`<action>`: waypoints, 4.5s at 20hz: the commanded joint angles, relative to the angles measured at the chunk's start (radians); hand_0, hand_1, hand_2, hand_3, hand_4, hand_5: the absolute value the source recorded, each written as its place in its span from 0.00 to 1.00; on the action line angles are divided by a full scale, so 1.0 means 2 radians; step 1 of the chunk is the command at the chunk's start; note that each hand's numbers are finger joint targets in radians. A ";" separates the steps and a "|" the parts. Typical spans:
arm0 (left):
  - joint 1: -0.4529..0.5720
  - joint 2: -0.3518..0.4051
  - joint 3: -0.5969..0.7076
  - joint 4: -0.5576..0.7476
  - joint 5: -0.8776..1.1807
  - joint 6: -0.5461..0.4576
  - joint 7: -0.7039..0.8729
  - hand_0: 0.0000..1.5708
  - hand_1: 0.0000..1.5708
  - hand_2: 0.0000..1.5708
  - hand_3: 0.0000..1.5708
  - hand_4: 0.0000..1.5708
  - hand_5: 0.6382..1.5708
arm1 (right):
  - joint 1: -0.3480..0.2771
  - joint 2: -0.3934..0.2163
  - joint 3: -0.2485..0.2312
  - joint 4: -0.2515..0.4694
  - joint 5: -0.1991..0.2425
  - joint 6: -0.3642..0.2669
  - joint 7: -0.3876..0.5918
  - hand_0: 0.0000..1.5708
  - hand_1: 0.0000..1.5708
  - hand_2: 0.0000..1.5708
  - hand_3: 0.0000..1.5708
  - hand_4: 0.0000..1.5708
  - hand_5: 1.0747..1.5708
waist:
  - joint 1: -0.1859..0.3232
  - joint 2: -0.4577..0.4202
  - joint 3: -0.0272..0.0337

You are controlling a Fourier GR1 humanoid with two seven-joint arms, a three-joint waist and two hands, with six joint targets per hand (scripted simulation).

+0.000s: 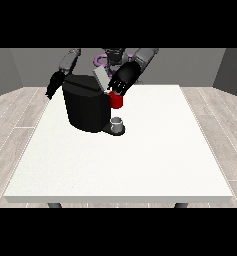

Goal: Insert the coffee pod into the coffee machine and close the lid

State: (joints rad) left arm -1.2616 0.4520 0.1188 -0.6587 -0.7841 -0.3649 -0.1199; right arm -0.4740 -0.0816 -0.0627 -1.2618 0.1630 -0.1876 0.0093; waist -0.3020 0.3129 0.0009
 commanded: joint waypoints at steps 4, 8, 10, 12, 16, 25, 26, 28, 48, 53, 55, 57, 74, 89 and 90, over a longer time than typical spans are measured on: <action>-0.008 0.016 -0.025 0.003 -0.035 0.015 -0.015 0.75 0.75 0.76 0.68 0.00 1.00 | -0.008 0.003 0.003 -0.010 -0.003 0.002 0.005 0.00 0.00 0.00 0.00 0.00 1.00 | -0.012 0.011 -0.0003; -0.012 0.026 -0.017 0.014 -0.034 0.007 -0.018 0.72 0.72 0.73 0.64 0.00 1.00 | -0.006 -0.005 0.001 -0.013 -0.001 0.005 0.002 0.00 0.00 0.00 0.00 0.00 1.00 | -0.014 0.015 -0.0003; 0.011 0.021 -0.014 0.015 -0.031 0.026 -0.039 0.71 0.71 0.72 0.65 0.00 1.00 | 0.015 0.011 0.009 -0.016 0.004 -0.007 -0.016 0.00 0.00 0.00 0.00 0.00 1.00 | -0.011 0.030 -0.0003; -0.007 0.024 -0.003 0.014 -0.029 0.043 -0.035 0.71 0.71 0.72 0.62 0.00 1.00 | -0.004 0.015 0.013 -0.020 0.011 -0.016 0.009 0.00 0.00 0.00 0.00 0.00 1.00 | -0.011 0.032 -0.0005; -0.021 0.028 0.008 0.015 -0.019 0.038 -0.045 0.77 0.77 0.75 0.61 0.00 1.00 | -0.012 0.006 0.007 -0.022 0.007 -0.010 0.018 0.00 0.00 0.00 0.00 0.04 1.00 | -0.014 0.026 -0.0004; -0.012 0.033 -0.004 0.009 -0.038 0.065 -0.072 0.80 0.80 0.77 0.60 0.00 1.00 | -0.001 -0.007 -0.002 -0.007 0.007 -0.005 -0.013 0.00 0.00 0.00 0.00 0.05 1.00 | -0.012 0.042 -0.0003; -0.029 0.037 -0.008 0.011 -0.045 0.063 -0.068 0.78 0.78 0.75 0.56 0.00 1.00 | -0.013 -0.002 0.012 -0.011 0.021 -0.011 0.004 0.00 0.00 0.00 0.00 0.14 1.00 | -0.017 0.044 -0.0004; -0.011 0.047 -0.005 0.018 -0.052 0.089 -0.081 0.69 0.69 0.68 0.51 0.00 1.00 | -0.018 -0.018 0.004 -0.032 0.005 0.012 0.015 0.00 0.00 0.00 0.00 0.14 1.00 | -0.034 0.052 -0.0005; -0.003 0.026 -0.019 0.019 -0.074 0.089 -0.070 0.00 0.00 0.19 0.13 0.00 1.00 | 0.003 -0.010 -0.013 0.013 -0.001 0.002 -0.009 0.00 0.00 0.00 0.00 0.09 1.00 | 0.010 0.014 -0.0001; 0.044 -0.014 -0.023 0.015 -0.064 0.076 -0.056 0.00 0.00 0.00 0.03 0.00 1.00 | 0.048 0.004 -0.008 0.035 0.007 -0.011 -0.005 0.00 0.00 0.00 0.00 0.00 1.00 | 0.053 -0.054 -0.0002; 0.079 -0.032 -0.024 0.016 -0.054 0.065 -0.065 0.00 0.00 0.00 0.00 0.00 1.00 | 0.074 0.004 -0.008 0.035 0.010 -0.015 0.002 0.00 0.00 0.00 0.00 0.00 1.00 | 0.067 -0.093 -0.0004; 0.102 -0.063 -0.029 0.000 -0.042 0.048 -0.063 0.00 0.00 0.11 0.00 0.00 1.00 | 0.106 -0.006 -0.031 0.066 -0.008 -0.004 -0.035 0.00 0.00 0.00 0.00 0.00 1.00 | 0.093 -0.124 -0.0001; 0.342 -0.196 0.142 0.029 0.185 0.033 -0.117 0.00 0.00 0.00 0.00 0.21 1.00 | 0.151 0.013 -0.002 -0.015 -0.044 0.049 -0.003 0.00 0.00 0.00 0.00 0.00 1.00 | 0.186 -0.308 -0.0008; 0.397 -0.205 0.089 -0.112 0.266 -0.005 -0.064 0.00 0.00 0.00 0.00 0.25 1.00 | 0.067 -0.069 -0.061 0.003 -0.079 0.106 0.014 0.00 0.00 0.00 0.00 0.00 1.00 | 0.247 -0.257 -0.0002; 0.413 -0.226 0.071 -0.130 0.262 0.011 -0.066 0.00 0.00 0.00 0.00 0.25 1.00 | 0.053 -0.065 -0.065 0.012 -0.079 0.094 0.035 0.00 0.00 0.00 0.00 0.07 1.00 | 0.255 -0.260 -0.0003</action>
State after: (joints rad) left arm -0.4757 0.0116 0.2940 -0.8285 -0.2821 -0.3268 -0.2581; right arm -0.3160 -0.1846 -0.1389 -1.2749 0.0427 -0.0060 0.0543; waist 0.1725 -0.2449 0.0003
